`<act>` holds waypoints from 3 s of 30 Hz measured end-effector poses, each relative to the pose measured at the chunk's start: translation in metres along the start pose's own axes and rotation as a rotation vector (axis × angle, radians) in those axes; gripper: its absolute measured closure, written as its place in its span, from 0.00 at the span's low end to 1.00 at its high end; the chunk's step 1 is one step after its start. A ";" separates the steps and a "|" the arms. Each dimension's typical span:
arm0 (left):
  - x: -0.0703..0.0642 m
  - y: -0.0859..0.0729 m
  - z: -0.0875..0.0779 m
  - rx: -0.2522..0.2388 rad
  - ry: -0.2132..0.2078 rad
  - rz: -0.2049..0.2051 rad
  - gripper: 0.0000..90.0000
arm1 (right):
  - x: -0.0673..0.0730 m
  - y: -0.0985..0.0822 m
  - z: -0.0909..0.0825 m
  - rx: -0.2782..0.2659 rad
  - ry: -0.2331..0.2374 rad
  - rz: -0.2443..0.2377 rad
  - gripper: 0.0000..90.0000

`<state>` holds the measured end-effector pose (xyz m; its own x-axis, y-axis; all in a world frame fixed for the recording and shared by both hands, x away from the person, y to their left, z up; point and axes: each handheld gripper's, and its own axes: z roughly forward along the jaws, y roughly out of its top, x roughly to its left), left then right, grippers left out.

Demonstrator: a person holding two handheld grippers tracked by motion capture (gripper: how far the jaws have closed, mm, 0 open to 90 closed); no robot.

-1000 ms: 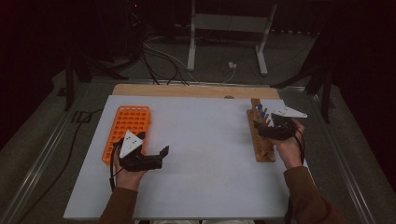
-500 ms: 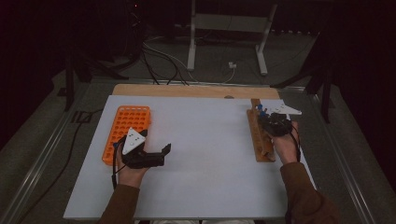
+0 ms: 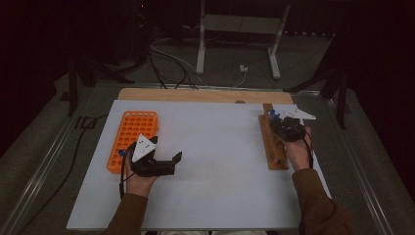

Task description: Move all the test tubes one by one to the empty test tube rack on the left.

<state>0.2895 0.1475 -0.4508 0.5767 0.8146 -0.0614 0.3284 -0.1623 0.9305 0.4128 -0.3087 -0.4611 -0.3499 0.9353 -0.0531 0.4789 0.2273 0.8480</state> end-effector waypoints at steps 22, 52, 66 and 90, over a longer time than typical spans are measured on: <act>0.000 -0.001 0.001 0.004 -0.012 -0.011 0.01 | 0.003 0.006 -0.012 -0.045 -0.004 -0.008 0.86; -0.012 0.003 0.017 0.014 -0.040 -0.005 0.01 | 0.046 0.053 -0.064 -0.184 0.156 -0.063 0.86; -0.028 0.010 0.037 0.004 -0.058 0.017 0.01 | 0.100 0.045 -0.050 -0.128 0.340 -0.094 0.86; -0.064 0.021 0.073 0.009 -0.122 0.075 0.25 | 0.167 0.044 -0.043 -0.072 0.545 -0.125 0.86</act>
<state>0.3142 0.0512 -0.4540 0.6862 0.7265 -0.0361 0.2879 -0.2257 0.9307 0.3408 -0.1538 -0.4104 -0.7749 0.6228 0.1081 0.3573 0.2905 0.8877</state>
